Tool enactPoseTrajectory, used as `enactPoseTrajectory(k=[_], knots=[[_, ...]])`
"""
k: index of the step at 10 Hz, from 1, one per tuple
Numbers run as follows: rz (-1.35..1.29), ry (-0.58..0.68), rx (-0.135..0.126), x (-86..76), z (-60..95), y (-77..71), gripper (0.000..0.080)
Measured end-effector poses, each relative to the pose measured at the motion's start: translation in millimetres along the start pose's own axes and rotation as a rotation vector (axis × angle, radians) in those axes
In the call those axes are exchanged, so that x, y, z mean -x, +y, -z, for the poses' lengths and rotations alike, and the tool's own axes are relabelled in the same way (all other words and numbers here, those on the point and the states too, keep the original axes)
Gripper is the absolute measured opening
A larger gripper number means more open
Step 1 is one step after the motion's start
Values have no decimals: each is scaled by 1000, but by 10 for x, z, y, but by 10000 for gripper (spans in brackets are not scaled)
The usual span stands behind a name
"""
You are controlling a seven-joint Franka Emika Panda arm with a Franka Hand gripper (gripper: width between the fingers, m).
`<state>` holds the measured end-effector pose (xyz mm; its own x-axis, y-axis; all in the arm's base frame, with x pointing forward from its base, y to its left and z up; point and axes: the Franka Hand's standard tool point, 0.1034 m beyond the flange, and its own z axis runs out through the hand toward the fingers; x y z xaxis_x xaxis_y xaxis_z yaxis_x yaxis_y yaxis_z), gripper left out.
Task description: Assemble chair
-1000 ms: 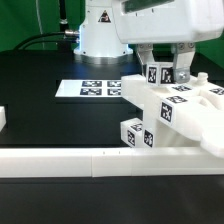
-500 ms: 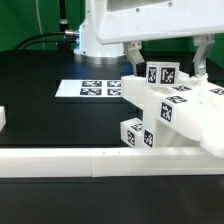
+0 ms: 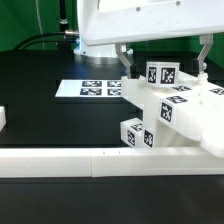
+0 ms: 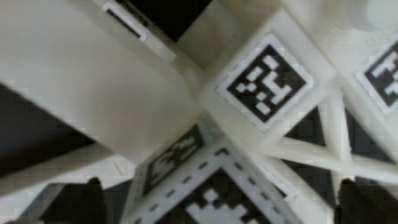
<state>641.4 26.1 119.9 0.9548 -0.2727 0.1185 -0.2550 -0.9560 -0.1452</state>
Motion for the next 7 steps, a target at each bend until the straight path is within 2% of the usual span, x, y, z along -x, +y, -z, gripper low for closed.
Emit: enactPoseTrajectory(k=[1, 3, 7], knots=[[139, -17, 26, 11, 8, 36, 649], [343, -20, 49, -13, 25, 57, 649], [375, -50, 48, 0, 13, 14, 649]])
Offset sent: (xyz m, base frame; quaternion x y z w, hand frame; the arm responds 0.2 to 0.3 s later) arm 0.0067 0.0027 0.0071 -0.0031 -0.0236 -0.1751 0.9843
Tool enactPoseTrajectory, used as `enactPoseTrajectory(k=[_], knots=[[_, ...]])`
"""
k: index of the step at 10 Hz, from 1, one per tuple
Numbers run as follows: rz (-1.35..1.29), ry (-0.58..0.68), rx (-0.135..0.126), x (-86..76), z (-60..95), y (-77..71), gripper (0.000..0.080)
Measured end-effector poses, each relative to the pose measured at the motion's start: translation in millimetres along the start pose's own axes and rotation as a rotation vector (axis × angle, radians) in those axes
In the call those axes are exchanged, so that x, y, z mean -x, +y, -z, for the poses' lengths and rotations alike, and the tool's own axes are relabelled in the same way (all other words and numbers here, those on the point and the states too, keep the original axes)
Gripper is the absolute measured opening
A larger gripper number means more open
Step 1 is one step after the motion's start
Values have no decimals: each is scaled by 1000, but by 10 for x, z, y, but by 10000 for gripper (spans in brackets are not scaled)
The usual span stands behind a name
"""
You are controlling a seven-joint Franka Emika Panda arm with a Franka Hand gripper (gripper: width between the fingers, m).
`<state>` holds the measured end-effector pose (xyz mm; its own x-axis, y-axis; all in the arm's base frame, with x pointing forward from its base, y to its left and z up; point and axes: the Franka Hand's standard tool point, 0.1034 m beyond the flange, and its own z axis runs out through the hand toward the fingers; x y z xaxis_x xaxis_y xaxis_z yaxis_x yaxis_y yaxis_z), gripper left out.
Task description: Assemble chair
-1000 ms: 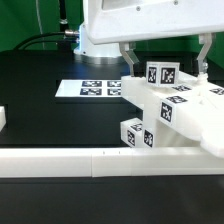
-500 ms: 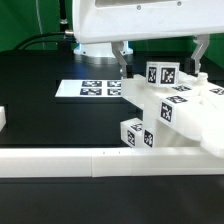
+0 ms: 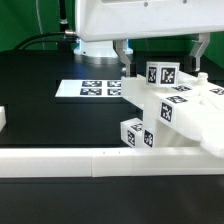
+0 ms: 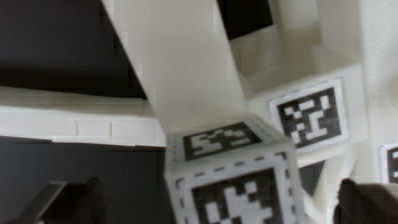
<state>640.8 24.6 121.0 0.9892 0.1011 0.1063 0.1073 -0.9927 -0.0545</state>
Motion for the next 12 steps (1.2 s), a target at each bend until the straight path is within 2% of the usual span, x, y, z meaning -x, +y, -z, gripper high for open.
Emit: enactPoseTrajectory(k=[1, 2, 3, 4, 7, 9, 12], knots=[[1, -25, -7, 33, -14, -11, 649], [14, -111, -20, 110, -28, -21, 649], [20, -134, -24, 68, -31, 6, 649], [20, -114, -18, 37, -30, 45, 649], [18, -114, -18, 41, -38, 39, 622], [15, -114, -18, 42, -39, 42, 272], [-64, -114, -17, 45, -46, 37, 272]])
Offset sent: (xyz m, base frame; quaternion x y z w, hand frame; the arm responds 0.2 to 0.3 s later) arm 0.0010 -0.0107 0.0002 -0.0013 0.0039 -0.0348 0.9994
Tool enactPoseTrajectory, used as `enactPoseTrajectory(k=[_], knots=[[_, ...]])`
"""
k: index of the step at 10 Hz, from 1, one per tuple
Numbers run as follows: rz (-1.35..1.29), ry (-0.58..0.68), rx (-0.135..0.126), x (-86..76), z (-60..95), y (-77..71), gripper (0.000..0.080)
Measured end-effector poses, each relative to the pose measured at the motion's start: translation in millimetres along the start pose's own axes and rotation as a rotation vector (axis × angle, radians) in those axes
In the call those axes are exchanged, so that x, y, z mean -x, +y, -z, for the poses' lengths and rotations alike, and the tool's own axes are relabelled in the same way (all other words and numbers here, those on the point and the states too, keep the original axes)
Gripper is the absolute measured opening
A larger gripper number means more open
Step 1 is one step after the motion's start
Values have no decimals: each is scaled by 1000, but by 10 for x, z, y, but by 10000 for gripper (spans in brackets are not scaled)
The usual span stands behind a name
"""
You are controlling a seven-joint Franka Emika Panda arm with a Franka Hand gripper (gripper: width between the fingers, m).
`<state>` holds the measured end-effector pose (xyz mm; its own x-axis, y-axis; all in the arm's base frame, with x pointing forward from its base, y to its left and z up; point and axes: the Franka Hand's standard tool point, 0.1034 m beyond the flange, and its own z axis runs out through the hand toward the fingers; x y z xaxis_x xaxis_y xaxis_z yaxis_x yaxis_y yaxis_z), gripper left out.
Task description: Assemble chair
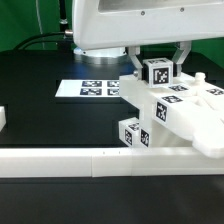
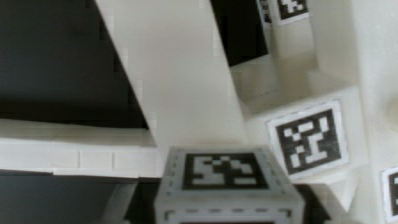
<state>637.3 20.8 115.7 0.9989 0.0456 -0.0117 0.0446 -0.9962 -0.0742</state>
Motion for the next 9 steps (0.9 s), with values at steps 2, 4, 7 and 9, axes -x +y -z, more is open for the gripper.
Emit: enactPoseTrajectory(k=[2, 4, 7, 9], knots=[[-274, 9, 2, -2, -14, -18, 272], [-467, 29, 1, -13, -15, -29, 272], [-750, 42, -6, -36, -9, -44, 272], [-863, 41, -9, -36, -10, -46, 272]])
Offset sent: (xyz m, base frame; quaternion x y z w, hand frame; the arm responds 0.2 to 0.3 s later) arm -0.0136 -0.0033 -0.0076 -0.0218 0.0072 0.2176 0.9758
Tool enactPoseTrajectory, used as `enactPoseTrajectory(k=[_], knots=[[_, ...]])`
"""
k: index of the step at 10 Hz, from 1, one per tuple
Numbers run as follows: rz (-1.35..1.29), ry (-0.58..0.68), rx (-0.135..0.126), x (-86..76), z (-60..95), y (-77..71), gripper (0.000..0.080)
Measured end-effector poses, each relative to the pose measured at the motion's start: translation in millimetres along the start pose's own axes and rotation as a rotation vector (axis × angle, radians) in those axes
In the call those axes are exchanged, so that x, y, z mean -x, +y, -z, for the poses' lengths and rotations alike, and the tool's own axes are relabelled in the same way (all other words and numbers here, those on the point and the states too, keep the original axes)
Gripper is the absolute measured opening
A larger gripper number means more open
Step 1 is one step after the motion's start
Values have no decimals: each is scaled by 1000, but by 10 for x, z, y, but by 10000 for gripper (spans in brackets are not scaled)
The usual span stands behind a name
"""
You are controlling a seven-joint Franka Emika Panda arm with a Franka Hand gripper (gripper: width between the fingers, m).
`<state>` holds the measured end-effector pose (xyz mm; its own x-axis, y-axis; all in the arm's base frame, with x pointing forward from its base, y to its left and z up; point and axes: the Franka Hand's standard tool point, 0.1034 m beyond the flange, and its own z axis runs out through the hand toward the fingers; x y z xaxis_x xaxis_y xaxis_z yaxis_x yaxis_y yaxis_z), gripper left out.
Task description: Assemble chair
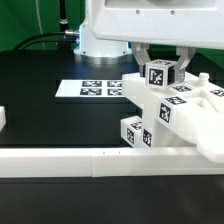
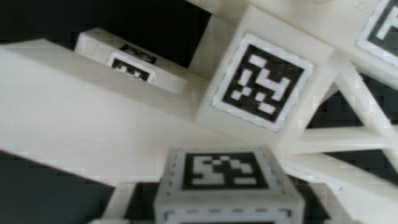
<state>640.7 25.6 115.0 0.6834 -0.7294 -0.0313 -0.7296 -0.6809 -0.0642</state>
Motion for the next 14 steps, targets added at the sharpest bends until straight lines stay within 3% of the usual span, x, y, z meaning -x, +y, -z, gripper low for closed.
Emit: enactPoseTrajectory(k=[4, 8, 11, 14], knots=[[-424, -20, -11, 15, -14, 6, 272], [-668, -23, -13, 48, -20, -29, 272], [-550, -26, -16, 38, -18, -26, 601], [-331, -24, -17, 55, -28, -37, 647]])
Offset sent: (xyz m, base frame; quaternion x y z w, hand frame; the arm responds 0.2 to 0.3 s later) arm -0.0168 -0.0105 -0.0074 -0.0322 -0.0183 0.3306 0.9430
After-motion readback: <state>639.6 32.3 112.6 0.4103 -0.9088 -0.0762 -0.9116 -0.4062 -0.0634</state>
